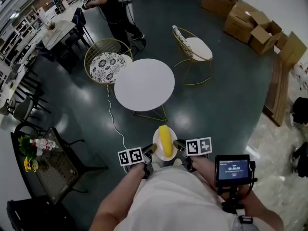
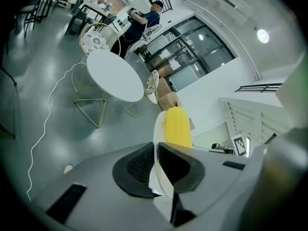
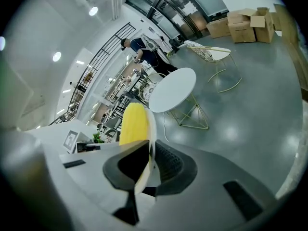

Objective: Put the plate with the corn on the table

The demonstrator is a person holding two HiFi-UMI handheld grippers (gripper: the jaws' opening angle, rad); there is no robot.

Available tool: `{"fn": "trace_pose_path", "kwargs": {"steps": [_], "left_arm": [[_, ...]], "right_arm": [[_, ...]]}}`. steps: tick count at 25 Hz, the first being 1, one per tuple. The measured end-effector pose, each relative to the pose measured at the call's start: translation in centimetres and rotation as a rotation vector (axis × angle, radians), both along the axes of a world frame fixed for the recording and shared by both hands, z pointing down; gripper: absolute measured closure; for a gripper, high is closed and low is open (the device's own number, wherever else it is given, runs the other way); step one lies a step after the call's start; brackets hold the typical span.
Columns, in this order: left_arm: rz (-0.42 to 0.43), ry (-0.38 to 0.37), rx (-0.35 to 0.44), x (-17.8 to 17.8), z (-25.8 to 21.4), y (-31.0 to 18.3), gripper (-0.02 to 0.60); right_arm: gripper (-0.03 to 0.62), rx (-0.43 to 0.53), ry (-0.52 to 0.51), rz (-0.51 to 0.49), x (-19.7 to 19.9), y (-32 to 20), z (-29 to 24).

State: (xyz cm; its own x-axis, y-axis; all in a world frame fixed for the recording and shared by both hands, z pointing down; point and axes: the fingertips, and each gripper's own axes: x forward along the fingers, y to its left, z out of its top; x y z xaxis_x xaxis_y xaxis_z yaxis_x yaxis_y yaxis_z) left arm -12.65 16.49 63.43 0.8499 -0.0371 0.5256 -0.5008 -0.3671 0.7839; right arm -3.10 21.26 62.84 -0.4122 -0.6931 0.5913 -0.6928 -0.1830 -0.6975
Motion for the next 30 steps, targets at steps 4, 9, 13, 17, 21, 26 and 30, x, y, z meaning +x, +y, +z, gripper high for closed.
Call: {"fn": "trace_pose_path", "kwargs": {"steps": [4,9,13,17,21,26,30], "left_arm": [[-0.009,-0.005,-0.012,-2.1,-0.1,-0.4,0.546],[-0.011,0.001,-0.022,-3.7,-0.3,0.2,0.546],[-0.014,0.004,-0.035,-5.4,0.1,0.1,0.546],[-0.02,0.007,-0.024,-7.0,0.3,-0.6,0.546],[-0.017,0.005,-0.015,-8.3,0.4,-1.1,0.546],[-0.019,0.008,-0.013,-9.2,0.5,-1.6,0.546],[-0.025,0.005,-0.01,-9.9,0.5,-2.2,0.546]], "right_arm": [[0.548,-0.004,-0.017,0.005,-2.2,-0.4,-0.1],[0.548,-0.007,-0.018,0.011,-3.8,0.1,-0.5],[0.548,-0.005,-0.012,0.004,-5.5,0.0,-0.3],[0.548,0.001,-0.013,0.003,-7.0,-0.7,-0.1],[0.548,0.0,-0.016,0.003,-8.4,-1.2,0.3],[0.548,0.005,-0.013,0.003,-9.2,-1.7,0.3],[0.548,0.014,-0.014,0.008,-9.8,-2.4,0.3]]}}
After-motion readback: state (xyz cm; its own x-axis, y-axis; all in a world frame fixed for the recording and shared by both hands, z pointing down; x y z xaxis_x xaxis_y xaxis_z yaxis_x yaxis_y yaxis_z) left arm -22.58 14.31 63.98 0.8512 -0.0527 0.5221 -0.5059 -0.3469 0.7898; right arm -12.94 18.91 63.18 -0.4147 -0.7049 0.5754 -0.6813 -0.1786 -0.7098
